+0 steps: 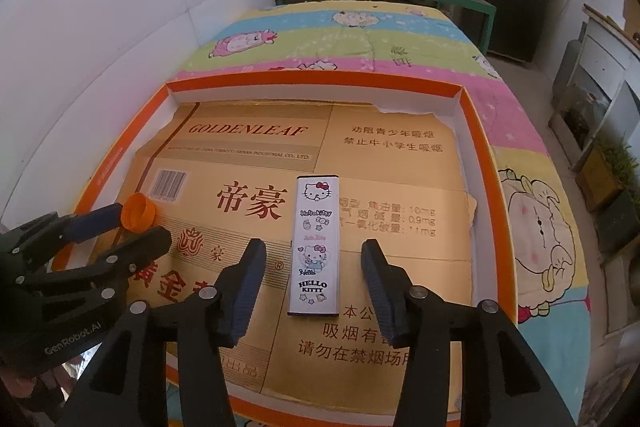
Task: Organize rigid objects
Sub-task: 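Open the left tool releasing the orange cap while the right tool releases the Hello Kitty box, then withdraw both open tools from the tray back toward the remaining items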
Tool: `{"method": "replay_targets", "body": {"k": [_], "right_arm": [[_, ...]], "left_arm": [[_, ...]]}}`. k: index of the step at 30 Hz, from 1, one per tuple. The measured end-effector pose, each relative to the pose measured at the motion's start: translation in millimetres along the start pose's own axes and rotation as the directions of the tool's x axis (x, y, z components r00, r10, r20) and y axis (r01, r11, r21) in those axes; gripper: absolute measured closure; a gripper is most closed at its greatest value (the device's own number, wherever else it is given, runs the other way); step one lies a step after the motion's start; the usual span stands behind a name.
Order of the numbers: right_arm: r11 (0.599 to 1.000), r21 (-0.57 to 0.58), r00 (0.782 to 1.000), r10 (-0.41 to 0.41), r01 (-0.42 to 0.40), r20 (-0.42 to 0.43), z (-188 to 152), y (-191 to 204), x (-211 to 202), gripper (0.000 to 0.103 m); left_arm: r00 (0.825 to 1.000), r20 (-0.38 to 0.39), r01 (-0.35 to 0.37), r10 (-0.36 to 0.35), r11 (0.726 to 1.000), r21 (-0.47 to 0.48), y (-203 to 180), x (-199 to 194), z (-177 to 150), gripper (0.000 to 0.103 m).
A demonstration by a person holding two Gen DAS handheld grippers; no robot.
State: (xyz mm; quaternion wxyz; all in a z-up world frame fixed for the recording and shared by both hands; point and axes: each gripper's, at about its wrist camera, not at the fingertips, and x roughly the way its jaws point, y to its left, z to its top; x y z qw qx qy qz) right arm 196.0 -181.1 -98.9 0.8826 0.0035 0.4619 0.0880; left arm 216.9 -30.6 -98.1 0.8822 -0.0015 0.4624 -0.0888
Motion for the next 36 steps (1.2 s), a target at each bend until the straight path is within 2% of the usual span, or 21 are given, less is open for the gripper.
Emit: {"method": "replay_targets", "body": {"k": [5,9,16,36], "right_arm": [[1.000,0.010,1.000,-0.009,0.009,0.020,-1,-2,-9,0.052],[1.000,0.004,0.999,-0.011,0.011,0.033,-2,0,-16,0.052],[1.000,-0.001,0.999,-0.007,0.007,0.051,-7,5,-29,0.052],[1.000,0.008,0.991,0.001,-0.002,0.133,-40,26,-99,0.052]], "left_arm": [[1.000,0.024,0.006,-0.005,1.000,-0.022,2,-8,-2,0.045],[0.999,0.052,0.009,-0.008,1.000,-0.020,1,-19,-3,0.037],[0.994,0.104,0.028,-0.027,1.000,-0.010,-1,-42,-7,0.035],[0.986,0.166,0.015,-0.005,0.998,-0.056,12,-104,-41,0.035]]}}
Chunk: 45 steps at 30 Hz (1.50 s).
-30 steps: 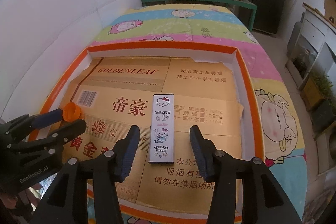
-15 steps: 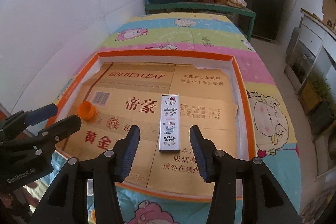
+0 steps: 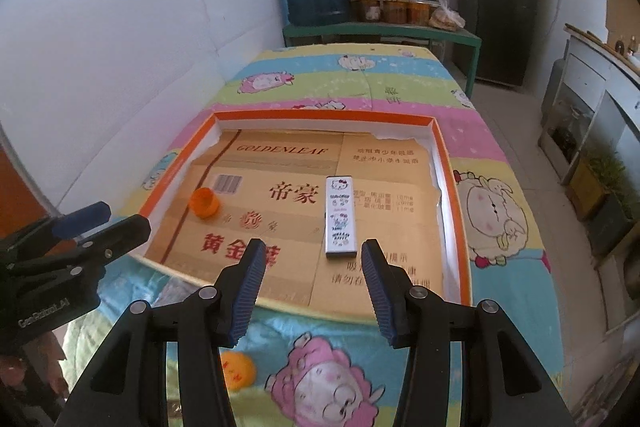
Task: Organize rigid objects
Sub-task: 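Withdraw both open tools from the tray back toward the remaining items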
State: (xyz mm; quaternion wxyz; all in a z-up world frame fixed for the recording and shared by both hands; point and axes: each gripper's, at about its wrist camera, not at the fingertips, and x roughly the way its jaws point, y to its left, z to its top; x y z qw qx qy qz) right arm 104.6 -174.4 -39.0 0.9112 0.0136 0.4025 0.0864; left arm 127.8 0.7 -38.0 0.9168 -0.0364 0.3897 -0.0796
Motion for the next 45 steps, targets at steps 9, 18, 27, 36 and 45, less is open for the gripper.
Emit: {"method": "replay_targets", "body": {"k": [9,18,27,36,45], "right_arm": [[1.000,-0.015,1.000,0.009,-0.009,0.003,-29,12,-32,0.052],[1.000,-0.002,1.000,0.015,-0.015,-0.004,-55,13,-51,0.052],[1.000,0.002,1.000,0.000,0.000,-0.018,-89,17,-65,0.052],[0.999,-0.022,0.998,0.045,-0.046,-0.053,-136,26,-84,0.052],[0.991,-0.110,0.995,0.064,-0.072,-0.081,-167,39,-99,0.052]], "left_arm": [[1.000,0.001,0.004,-0.004,1.000,0.005,-1,-26,-20,0.039],[1.000,0.022,0.014,-0.014,1.000,0.000,0,-48,-42,0.042],[1.000,0.026,0.002,-0.003,0.999,0.043,-12,-65,-74,0.049],[0.996,-0.014,0.086,-0.085,0.994,0.070,-17,-74,-116,0.049],[0.984,-0.046,0.177,-0.172,0.973,0.146,-25,-88,-149,0.049]]}}
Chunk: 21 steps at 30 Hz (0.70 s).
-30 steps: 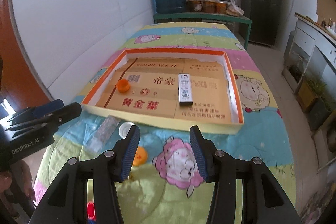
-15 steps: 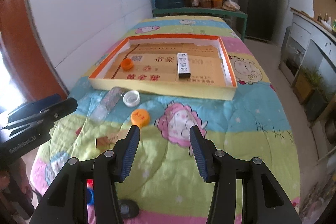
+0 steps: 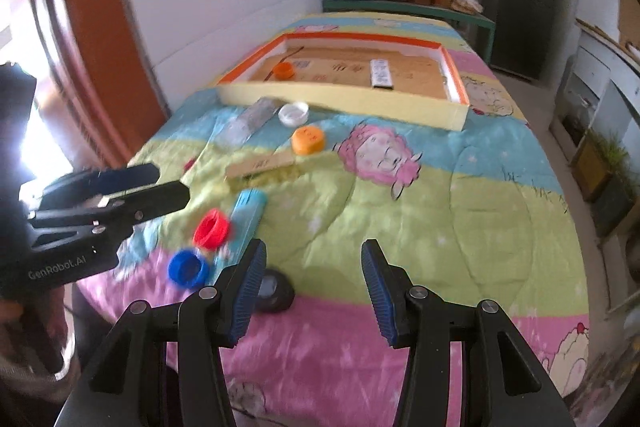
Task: Organize rigid objects
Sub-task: 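Withdraw both open tools from the tray back toward the remaining items, then grasp the black round lid with the right tool while the left tool grasps the blue cap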
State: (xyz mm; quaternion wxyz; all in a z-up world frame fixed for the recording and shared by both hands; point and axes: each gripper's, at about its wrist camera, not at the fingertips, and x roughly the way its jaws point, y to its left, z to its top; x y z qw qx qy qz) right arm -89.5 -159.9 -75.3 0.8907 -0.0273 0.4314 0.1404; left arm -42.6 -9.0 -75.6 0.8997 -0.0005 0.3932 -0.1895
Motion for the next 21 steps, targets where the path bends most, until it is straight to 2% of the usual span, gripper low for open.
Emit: {"method": "replay_targets", "body": {"k": [10,15,17,21], "right_arm": [[0.997,-0.064,0.998,0.045,-0.047,-0.038,-19,15,5,0.052],[0.996,-0.080,0.998,0.039,-0.044,-0.054,-20,17,14,0.065],[0.995,-0.092,0.999,0.028,-0.032,-0.047,-19,19,16,0.075],[0.993,-0.116,0.999,0.021,-0.025,-0.039,-15,22,21,0.075]], "left_arm": [[0.998,-0.019,0.053,-0.053,0.999,0.005,0,-7,-20,0.049],[0.996,-0.032,0.085,-0.083,0.995,0.044,-5,-8,-27,0.049],[0.995,-0.043,0.097,-0.094,0.994,0.053,-6,-7,-29,0.049],[0.992,-0.053,0.116,-0.113,0.991,0.066,-10,-3,-32,0.049]]}}
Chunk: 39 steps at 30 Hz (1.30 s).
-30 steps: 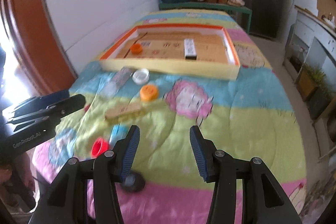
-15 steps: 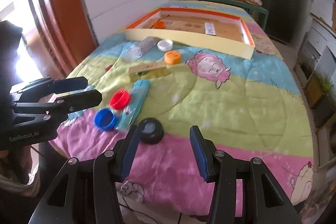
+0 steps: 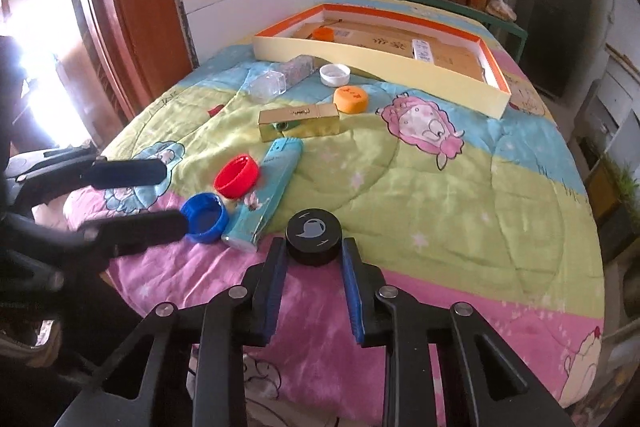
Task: Organize rigid objects
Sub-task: 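Grasp the black round lid with the right tool while the left tool grasps the blue cap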
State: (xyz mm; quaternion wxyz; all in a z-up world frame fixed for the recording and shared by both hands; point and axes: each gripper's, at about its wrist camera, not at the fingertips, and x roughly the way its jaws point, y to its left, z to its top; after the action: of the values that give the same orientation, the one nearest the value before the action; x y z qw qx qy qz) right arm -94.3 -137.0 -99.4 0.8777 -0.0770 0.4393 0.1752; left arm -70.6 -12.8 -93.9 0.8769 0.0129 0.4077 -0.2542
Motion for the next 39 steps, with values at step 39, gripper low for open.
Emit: {"method": "replay_targets", "body": {"k": [39], "right_arm": [[0.996,0.079,0.999,0.029,-0.032,0.045,14,-18,0,0.075]], "left_arm": [[0.999,0.043,0.008,-0.010,0.999,0.032,2,2,6,0.072]]}}
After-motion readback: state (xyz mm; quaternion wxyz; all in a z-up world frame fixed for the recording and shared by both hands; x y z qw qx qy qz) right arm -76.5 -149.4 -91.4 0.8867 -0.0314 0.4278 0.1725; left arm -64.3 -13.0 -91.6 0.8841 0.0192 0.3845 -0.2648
